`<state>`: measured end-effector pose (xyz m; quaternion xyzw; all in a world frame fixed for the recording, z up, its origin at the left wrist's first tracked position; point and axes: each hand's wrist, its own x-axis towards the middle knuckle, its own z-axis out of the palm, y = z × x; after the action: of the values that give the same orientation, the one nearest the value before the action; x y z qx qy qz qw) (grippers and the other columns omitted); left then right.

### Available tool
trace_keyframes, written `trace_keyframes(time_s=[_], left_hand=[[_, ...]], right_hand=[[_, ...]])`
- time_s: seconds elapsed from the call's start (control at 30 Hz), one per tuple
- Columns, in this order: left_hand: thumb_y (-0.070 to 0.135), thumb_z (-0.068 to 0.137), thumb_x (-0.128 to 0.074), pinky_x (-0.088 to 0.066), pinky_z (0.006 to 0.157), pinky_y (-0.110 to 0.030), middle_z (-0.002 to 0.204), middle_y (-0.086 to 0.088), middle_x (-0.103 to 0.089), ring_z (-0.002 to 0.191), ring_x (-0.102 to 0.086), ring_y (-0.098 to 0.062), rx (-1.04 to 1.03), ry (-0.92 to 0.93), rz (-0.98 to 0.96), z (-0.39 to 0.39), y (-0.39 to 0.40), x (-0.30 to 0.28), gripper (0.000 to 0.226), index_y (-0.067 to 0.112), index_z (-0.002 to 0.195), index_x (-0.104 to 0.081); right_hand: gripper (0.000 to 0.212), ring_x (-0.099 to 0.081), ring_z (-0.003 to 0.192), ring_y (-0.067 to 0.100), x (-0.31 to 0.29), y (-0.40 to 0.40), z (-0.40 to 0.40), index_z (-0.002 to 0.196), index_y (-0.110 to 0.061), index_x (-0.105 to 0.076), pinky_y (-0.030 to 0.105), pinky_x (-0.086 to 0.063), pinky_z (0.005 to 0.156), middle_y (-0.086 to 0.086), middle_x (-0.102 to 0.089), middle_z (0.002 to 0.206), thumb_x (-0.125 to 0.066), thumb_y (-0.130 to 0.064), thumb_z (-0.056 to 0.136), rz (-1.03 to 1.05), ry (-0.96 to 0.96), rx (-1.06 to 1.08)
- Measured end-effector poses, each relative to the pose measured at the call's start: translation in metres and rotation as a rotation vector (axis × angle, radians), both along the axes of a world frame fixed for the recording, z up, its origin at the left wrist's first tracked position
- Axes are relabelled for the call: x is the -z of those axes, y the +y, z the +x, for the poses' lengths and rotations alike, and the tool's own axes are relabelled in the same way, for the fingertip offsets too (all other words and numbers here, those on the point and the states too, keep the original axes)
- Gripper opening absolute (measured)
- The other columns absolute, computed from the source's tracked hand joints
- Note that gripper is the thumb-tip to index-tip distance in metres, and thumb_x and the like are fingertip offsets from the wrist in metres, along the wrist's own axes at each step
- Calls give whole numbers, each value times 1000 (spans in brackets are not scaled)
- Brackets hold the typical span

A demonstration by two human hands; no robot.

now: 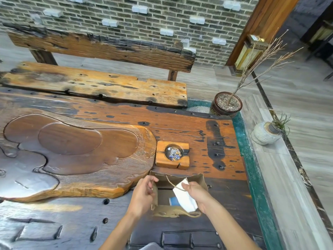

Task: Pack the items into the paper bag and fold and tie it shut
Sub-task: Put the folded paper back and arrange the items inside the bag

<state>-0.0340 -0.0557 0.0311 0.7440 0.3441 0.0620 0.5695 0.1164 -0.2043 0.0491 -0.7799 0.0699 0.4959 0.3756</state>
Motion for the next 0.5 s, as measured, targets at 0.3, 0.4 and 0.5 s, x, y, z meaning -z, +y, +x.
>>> trace_keyframes(time_s=[0.3,0.4,0.5], left_hand=[[-26,68,-42,-45,60,-15,85,3,-43,62,-45,-4,25,-17,-155,-2,3,-5,74,42,90,-63],[-24,72,-46,-45,61,-17,86,3,-43,62,-44,-6,20,-8,-184,-4,5,-5,71,42,92,-63],[-23,72,-47,-42,60,-19,86,4,-43,65,-44,-10,-3,6,-197,-6,9,-3,68,38,98,-63]], right_hand=[[23,-51,78,17,36,26,-8,112,-5,-50,29,-42,64,6,-52,90,-53,-24,100,-10,138,3],[21,-51,75,12,44,35,-5,110,0,-55,25,-42,62,4,-54,87,-51,-20,101,0,118,-37],[21,-52,75,10,46,45,-1,87,-9,-58,20,-42,62,3,-57,86,-44,-9,103,21,130,-84]])
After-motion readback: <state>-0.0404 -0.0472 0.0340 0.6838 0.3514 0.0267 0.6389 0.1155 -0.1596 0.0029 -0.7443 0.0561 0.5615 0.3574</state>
